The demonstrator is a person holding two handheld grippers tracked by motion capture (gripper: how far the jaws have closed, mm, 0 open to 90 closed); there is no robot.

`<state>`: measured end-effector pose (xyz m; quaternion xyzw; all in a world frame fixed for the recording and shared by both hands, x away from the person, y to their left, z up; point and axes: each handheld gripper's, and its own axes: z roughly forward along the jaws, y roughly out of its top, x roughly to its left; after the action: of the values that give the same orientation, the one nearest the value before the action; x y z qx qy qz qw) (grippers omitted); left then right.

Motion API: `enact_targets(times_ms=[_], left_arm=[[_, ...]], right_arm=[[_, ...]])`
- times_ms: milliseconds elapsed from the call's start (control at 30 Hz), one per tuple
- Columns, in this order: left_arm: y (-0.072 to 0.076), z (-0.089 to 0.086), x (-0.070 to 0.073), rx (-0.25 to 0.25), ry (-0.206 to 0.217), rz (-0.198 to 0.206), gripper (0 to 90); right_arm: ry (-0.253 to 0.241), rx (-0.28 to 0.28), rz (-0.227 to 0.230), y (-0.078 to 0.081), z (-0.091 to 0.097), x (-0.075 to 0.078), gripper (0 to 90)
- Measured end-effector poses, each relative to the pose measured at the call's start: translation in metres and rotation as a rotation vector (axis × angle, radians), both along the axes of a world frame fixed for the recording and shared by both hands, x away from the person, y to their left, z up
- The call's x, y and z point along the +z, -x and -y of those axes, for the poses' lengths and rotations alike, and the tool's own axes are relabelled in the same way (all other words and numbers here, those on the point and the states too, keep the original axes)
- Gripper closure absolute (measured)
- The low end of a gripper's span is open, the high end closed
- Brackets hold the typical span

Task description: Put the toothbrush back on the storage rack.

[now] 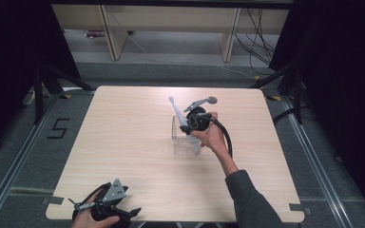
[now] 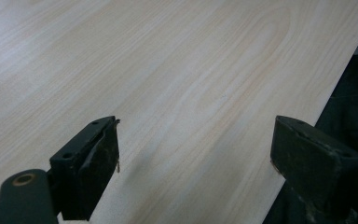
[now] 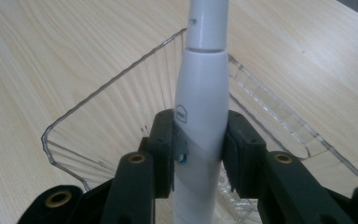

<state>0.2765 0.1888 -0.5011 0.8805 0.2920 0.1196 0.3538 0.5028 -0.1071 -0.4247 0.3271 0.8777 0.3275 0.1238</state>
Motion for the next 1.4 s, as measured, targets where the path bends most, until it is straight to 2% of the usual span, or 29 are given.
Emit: enact_targets(times_ms=[33, 67, 133, 167, 300, 333, 367, 433, 533, 600, 633, 700, 767, 833, 900, 967, 1000, 1033, 1300, 1333, 1400], left_arm=[[0.0, 0.0, 0.0, 0.0, 0.0, 0.0, 14.8], [-0.001, -0.001, 0.001, -0.006, -0.011, -0.004, 14.7], [0.0, 0.0, 0.001, 0.003, -0.003, 0.002, 14.7], [0.0, 0.0, 0.0, 0.002, -0.002, 0.002, 14.7], [0.0, 0.0, 0.0, 0.0, -0.003, 0.001, 14.7], [0.0, 0.0, 0.0, 0.0, -0.004, 0.001, 14.7], [0.0, 0.0, 0.0, 0.0, -0.004, 0.002, 14.7], [0.0, 0.0, 0.0, 0.001, -0.003, 0.002, 14.7], [0.0, 0.0, 0.0, -0.001, -0.003, -0.001, 14.7], [0.0, 0.0, 0.0, -0.002, -0.006, 0.001, 14.8], [0.0, 0.0, 0.0, -0.001, -0.004, 0.001, 14.8], [0.0, 0.0, 0.0, 0.0, -0.003, 0.001, 14.7], [0.0, 0.0, 0.0, 0.0, -0.004, 0.002, 14.7], [0.0, 0.0, 0.0, 0.0, -0.003, 0.002, 14.7], [0.0, 0.0, 0.0, 0.001, -0.002, 0.001, 14.7], [0.0, 0.0, 0.001, 0.003, -0.002, 0.002, 14.7], [0.0, 0.0, 0.001, 0.002, -0.002, 0.002, 14.8], [0.0, 0.0, 0.001, 0.002, -0.002, 0.002, 14.7], [0.0, 0.0, 0.0, -0.002, -0.005, 0.001, 14.7], [0.0, 0.0, 0.0, -0.002, -0.005, 0.002, 14.8], [0.0, 0.0, 0.0, -0.002, -0.005, 0.002, 14.7]], right_arm=[[0.003, 0.008, 0.011, -0.001, -0.001, -0.002, 66.6], [0.012, -0.009, -0.009, 0.0, -0.002, -0.002, 66.5], [0.008, -0.009, -0.005, 0.0, -0.003, -0.003, 66.6], [0.012, -0.019, -0.017, 0.001, -0.003, -0.002, 66.5], [0.028, 0.0, 0.0, -0.001, -0.006, -0.002, 66.5], [0.037, -0.011, -0.016, -0.001, -0.007, -0.001, 66.5], [0.039, -0.003, -0.008, -0.002, -0.007, -0.002, 66.5], [0.04, -0.011, -0.024, -0.002, -0.008, -0.002, 66.4], [0.045, -0.009, -0.01, -0.003, -0.009, -0.003, 66.3], [0.041, -0.016, -0.033, -0.002, -0.01, -0.002, 66.4], [0.045, -0.003, -0.021, -0.003, -0.01, -0.003, 66.3], [0.041, -0.009, -0.032, -0.003, -0.01, -0.003, 66.3], [0.046, -0.01, -0.01, -0.005, -0.01, -0.005, 66.2], [0.043, -0.007, -0.01, -0.005, -0.011, -0.005, 66.1], [0.042, -0.046, -0.056, -0.002, -0.012, -0.004, 65.9], [0.028, -0.024, -0.035, -0.004, -0.011, -0.005, 65.5], [0.039, 0.009, 0.005, -0.006, -0.01, -0.006, 64.9], [0.028, -0.016, -0.025, -0.004, -0.011, -0.004, 63.6], [-0.004, -0.035, -0.005, 0.002, -0.005, 0.007, 60.1], [-0.014, -0.028, 0.019, 0.002, -0.005, 0.007, 59.9], [-0.02, -0.039, -0.003, 0.005, -0.003, 0.011, 58.8]])
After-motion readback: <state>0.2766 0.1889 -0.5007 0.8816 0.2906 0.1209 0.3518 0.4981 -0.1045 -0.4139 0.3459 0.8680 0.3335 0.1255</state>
